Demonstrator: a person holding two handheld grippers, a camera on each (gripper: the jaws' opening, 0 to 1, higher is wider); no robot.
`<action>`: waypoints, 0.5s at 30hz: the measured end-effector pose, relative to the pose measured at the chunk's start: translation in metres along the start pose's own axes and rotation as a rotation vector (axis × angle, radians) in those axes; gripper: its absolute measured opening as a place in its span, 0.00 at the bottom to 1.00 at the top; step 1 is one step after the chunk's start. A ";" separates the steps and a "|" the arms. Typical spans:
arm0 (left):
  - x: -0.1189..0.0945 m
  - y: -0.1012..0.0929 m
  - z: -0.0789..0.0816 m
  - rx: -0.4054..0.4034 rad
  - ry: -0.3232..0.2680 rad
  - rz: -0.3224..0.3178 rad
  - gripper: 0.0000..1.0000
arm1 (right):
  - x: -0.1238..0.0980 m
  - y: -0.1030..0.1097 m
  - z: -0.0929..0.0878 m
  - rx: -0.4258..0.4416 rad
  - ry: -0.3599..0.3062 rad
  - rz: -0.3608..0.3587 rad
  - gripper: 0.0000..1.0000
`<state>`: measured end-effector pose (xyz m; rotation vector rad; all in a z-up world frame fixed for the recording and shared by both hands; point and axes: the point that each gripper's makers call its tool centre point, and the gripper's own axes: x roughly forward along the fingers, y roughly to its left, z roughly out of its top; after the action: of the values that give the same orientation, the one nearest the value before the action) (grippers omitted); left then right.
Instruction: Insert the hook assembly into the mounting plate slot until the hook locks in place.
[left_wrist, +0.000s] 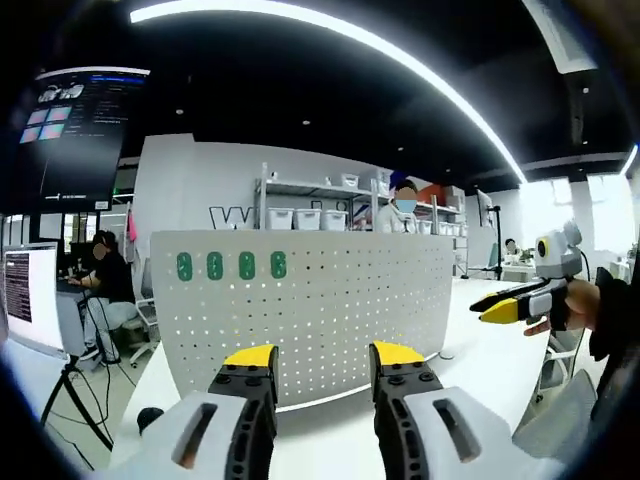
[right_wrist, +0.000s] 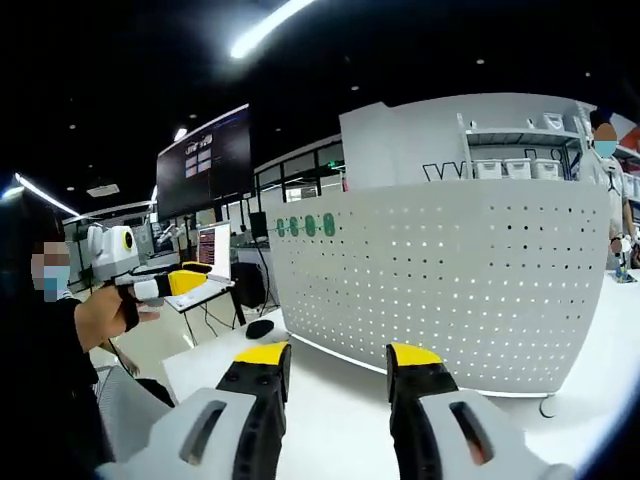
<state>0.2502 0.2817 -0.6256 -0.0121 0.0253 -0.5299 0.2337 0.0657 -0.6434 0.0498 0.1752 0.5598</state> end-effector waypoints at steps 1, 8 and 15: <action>-0.002 0.001 -0.004 -0.003 0.008 0.002 0.39 | 0.000 0.000 0.000 -0.001 0.000 0.000 0.39; -0.013 0.006 -0.020 -0.024 0.055 0.016 0.42 | -0.001 -0.007 0.000 -0.060 0.003 -0.023 0.42; -0.024 0.003 -0.024 -0.031 0.065 0.018 0.45 | -0.003 -0.003 0.004 -0.128 -0.013 -0.029 0.49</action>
<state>0.2309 0.2963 -0.6492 -0.0247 0.0971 -0.5120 0.2336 0.0614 -0.6393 -0.0736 0.1264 0.5409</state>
